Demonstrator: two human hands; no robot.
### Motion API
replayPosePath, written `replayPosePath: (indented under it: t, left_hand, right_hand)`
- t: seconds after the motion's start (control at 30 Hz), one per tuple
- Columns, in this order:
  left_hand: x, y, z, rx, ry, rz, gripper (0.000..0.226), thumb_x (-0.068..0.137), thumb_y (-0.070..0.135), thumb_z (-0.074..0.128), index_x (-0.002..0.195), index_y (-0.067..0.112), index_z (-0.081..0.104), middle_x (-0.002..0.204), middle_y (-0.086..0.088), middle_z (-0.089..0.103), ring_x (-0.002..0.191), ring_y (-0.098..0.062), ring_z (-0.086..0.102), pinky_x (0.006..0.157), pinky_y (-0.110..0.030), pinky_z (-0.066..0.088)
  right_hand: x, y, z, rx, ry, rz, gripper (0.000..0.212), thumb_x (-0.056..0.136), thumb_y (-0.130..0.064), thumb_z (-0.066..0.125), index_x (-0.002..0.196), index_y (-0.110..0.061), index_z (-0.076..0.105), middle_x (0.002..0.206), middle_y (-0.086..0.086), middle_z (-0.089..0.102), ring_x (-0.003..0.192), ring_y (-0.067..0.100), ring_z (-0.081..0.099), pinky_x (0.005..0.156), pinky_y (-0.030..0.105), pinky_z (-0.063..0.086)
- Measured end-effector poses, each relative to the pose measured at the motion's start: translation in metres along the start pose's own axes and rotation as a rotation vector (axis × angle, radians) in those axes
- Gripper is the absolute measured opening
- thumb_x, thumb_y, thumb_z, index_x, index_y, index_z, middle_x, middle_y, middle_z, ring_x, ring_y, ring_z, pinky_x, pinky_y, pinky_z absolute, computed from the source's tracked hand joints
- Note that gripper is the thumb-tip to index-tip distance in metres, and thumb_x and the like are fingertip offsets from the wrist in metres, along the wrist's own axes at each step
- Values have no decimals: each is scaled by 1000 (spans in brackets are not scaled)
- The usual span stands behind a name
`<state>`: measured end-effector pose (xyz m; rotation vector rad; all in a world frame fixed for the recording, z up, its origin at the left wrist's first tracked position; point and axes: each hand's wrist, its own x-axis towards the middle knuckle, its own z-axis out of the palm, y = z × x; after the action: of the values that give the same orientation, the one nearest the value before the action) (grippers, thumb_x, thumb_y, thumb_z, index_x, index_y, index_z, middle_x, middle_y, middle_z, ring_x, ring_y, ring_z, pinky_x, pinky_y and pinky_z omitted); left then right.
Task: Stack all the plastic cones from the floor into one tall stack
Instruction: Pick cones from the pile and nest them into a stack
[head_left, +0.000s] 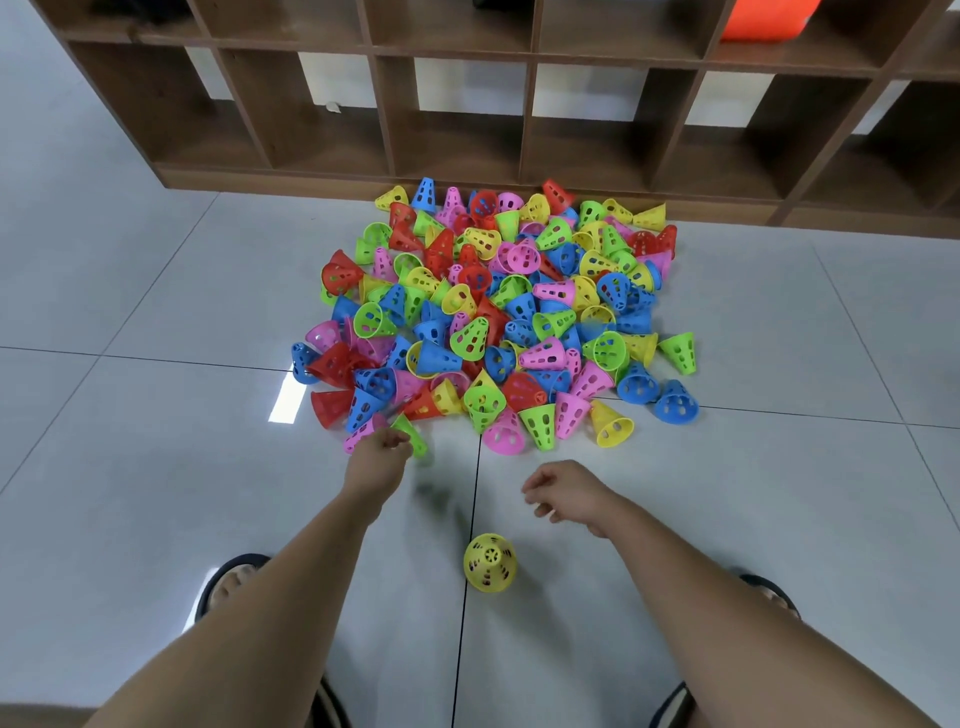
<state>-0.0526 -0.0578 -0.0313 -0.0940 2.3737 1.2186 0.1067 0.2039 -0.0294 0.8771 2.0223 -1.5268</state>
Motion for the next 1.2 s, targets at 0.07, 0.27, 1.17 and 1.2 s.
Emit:
replayPosePath:
  t: [0.07,0.27,1.17,1.2]
  left_hand:
    - [8,4,-2,10,51,19,19,97,20,66,115,17,74,120,-6,66,104,-29,64,77,-34,51]
    - [23,9,-1,94,55,59,30,100,25,63,129,24,70,138,-3,47,115,-27,57,87,-35,52]
    - [-35,24,13,-214,-57,29,14,98,16,73,105,27,76,100,-5,80,78,-15,65,65,-28,50]
    - [-41,28,13,-271,-86,29,16,99,17,73,111,27,72,99,-6,81,77,-16,65,65,-29,49]
  right_hand:
    - [14,-5,-8,-20,142,-45,10,96,-11,66,102,-12,73,101,9,76,79,20,73,67,32,55]
    - [48,-19,-34,-367,393,-200,33,94,-6,61,124,-14,75,135,11,62,125,29,59,98,31,45]
    - [34,-5,-13,-722,340,-242,17,96,-18,62,102,-23,76,109,3,74,100,27,70,85,37,58]
    - [30,-3,-10,-678,341,-242,14,94,-17,64,96,-24,76,103,2,75,97,26,70,83,37,58]
